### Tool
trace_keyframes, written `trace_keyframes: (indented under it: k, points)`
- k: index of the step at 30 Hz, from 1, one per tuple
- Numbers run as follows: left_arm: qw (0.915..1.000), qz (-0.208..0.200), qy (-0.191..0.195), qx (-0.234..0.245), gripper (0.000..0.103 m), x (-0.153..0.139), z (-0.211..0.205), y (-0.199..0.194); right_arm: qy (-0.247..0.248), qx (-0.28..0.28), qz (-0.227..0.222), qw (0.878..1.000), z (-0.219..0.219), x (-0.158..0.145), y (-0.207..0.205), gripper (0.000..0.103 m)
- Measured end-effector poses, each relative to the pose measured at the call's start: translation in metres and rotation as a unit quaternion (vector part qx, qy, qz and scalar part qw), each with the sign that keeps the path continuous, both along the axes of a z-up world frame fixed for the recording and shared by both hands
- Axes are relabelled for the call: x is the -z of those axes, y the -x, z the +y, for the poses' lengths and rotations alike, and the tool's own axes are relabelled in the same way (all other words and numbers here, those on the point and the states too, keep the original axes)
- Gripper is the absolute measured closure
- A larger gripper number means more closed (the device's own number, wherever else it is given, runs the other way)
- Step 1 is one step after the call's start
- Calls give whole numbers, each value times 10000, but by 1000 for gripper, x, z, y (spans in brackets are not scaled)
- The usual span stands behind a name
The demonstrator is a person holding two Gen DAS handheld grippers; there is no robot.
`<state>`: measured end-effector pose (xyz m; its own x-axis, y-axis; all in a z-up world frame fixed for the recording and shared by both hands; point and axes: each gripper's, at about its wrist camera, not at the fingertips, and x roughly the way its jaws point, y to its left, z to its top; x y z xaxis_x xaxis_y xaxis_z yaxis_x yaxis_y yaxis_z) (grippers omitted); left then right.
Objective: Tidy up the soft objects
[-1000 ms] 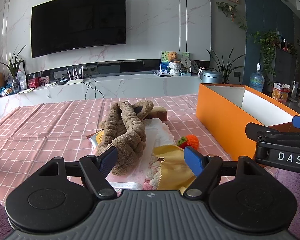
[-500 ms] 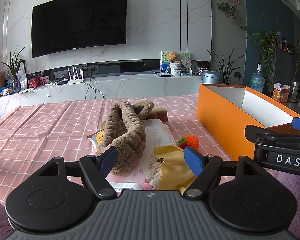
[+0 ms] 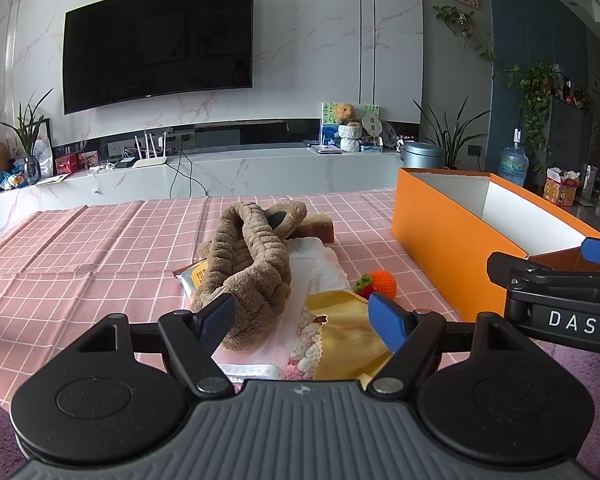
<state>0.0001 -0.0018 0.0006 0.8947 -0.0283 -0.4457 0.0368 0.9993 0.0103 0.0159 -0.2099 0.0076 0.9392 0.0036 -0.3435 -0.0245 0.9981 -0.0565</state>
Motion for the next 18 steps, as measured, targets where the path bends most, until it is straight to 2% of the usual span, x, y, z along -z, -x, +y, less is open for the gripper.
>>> trace_keyframes:
  k: [18]
  points:
    - [10000, 20, 18, 3, 14, 1, 1, 0, -3, 5, 30, 10000, 0, 2, 0, 2]
